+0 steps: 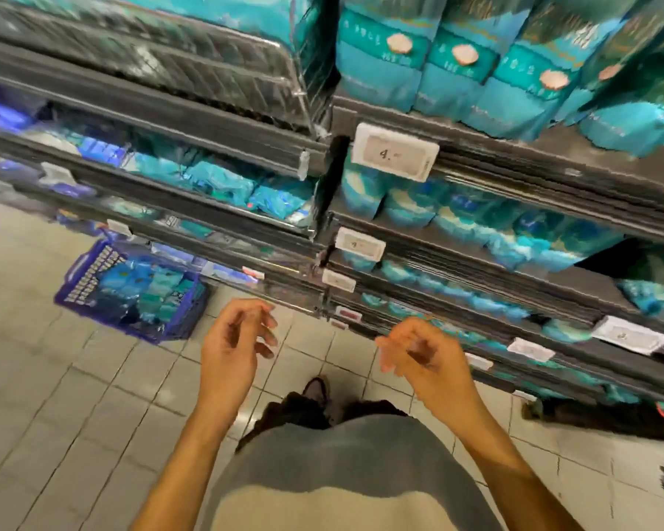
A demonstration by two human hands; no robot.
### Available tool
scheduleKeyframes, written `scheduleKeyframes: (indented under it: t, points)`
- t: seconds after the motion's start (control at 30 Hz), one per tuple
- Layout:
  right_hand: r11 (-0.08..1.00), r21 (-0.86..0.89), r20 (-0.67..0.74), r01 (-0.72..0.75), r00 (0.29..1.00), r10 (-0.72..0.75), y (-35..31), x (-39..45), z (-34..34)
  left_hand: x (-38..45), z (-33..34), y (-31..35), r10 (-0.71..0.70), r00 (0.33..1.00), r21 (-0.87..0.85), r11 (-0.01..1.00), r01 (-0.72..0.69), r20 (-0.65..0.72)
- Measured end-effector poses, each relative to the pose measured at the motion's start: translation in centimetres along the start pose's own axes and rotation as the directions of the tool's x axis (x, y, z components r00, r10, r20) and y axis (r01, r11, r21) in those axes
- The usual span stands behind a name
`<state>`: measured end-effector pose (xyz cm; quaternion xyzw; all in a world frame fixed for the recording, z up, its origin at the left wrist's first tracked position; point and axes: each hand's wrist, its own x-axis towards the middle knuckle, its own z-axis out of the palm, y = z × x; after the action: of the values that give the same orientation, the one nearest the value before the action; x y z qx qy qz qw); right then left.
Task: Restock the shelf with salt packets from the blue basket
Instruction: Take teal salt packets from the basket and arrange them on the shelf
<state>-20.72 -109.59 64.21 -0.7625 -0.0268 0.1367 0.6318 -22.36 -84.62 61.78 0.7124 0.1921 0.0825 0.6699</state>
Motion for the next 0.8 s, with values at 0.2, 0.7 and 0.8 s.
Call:
scheduleKeyframes:
  t: [0.2, 0.7, 0.8]
  points:
    - [0.996, -0.005, 0.245, -0.089, 0.966, 0.088, 3.5, -0.4, 3.3, -5.6, -3.6, -2.8, -0.109, 0.966, -0.026, 0.994, 0.105, -0.233]
    - [0.977, -0.196, 0.648, -0.087, 0.736, 0.196, 3.2, 3.1, 17.6, -19.4, -10.2, -9.2, -0.426, 0.68, -0.298, 0.905, 0.304, -0.597]
    - [0.98, -0.185, 0.7, -0.074, 0.69, 0.184, 1.8, 4.4, 24.3, -20.4, -13.1, -10.2, -0.439, 0.611, -0.345, 0.898, 0.273, -0.659]
